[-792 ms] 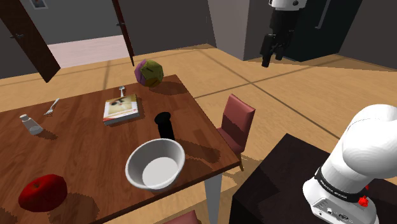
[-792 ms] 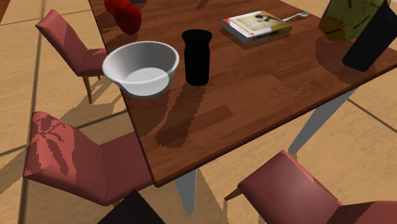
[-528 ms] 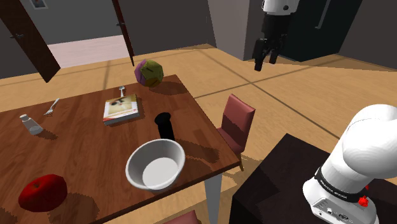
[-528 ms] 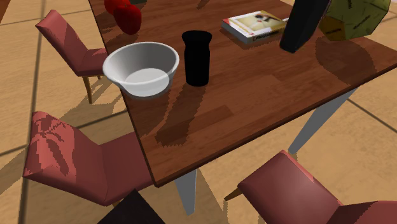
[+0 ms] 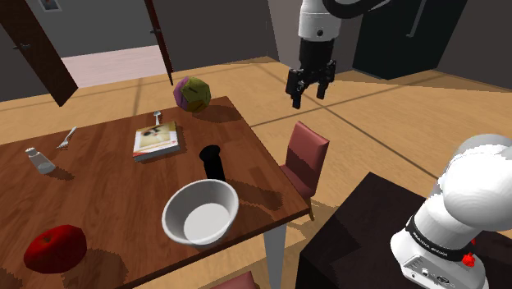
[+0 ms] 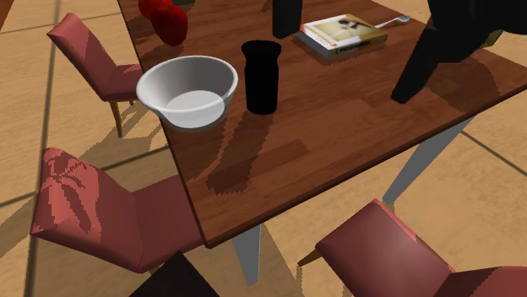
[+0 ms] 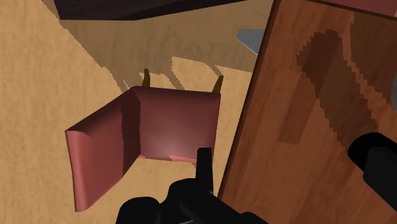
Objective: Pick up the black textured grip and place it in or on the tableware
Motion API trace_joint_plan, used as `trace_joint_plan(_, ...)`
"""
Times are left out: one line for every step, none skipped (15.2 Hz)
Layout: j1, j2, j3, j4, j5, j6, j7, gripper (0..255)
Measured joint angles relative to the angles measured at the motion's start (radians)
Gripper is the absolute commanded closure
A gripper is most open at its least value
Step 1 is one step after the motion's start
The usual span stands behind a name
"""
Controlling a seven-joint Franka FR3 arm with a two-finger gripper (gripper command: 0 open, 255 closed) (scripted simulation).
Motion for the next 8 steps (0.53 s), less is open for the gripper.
trace_joint_plan(0.002, 0.026, 0.02, 0.013, 0.006, 0.013, 0.031, 0)
trace_joint_plan(0.002, 0.057, 0.034, 0.025, 0.009, 0.03, 0.055, 0)
trace_joint_plan(0.002, 0.084, 0.049, 0.042, 0.012, 0.039, 0.082, 0)
trace_joint_plan(0.004, 0.116, 0.069, 0.055, 0.015, 0.058, 0.114, 0)
trace_joint_plan(0.007, 0.142, 0.087, 0.073, 0.017, 0.065, 0.145, 0)
trace_joint_plan(0.009, 0.176, 0.108, 0.099, 0.018, 0.073, 0.18, 0)
trace_joint_plan(0.01, 0.209, 0.124, 0.113, 0.016, 0.09, 0.21, 0)
trace_joint_plan(0.01, 0.244, 0.14, 0.134, 0.013, 0.103, 0.24, 0)
